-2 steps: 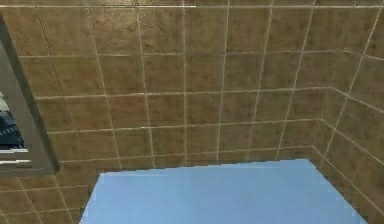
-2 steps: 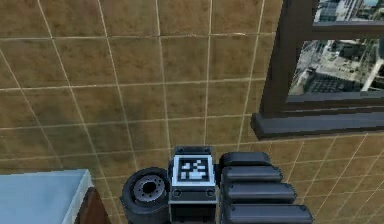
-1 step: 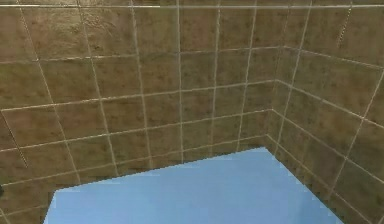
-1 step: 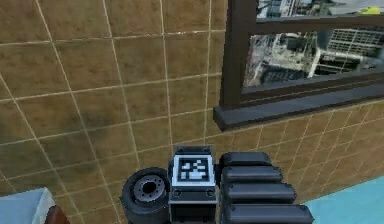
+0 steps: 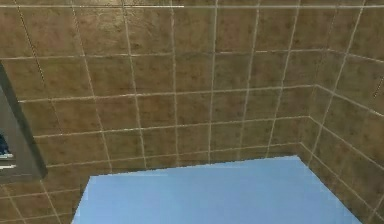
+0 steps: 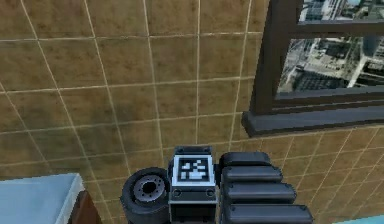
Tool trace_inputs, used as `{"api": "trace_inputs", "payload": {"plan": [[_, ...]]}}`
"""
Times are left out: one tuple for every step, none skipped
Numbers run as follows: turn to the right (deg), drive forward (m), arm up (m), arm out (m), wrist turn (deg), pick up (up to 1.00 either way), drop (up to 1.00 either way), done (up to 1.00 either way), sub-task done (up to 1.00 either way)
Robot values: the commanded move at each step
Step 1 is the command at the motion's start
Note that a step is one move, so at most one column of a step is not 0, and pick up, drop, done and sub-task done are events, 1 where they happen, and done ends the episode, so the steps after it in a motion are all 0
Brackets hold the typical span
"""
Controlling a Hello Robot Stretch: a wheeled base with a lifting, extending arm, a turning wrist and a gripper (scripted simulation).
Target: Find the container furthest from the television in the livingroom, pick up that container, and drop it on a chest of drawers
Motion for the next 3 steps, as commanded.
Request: {"api": "trace_inputs", "payload": {"plan": [[15.0,0.0,0.0,0.0,0.0,0.0,0.0,0.0,0.0],[-45.0,0.0,0.0,0.0,0.0,0.0,0.0,0.0,0.0],[-33.0,0.0,0.0,0.0,0.0,0.0,0.0,0.0,0.0]]}}
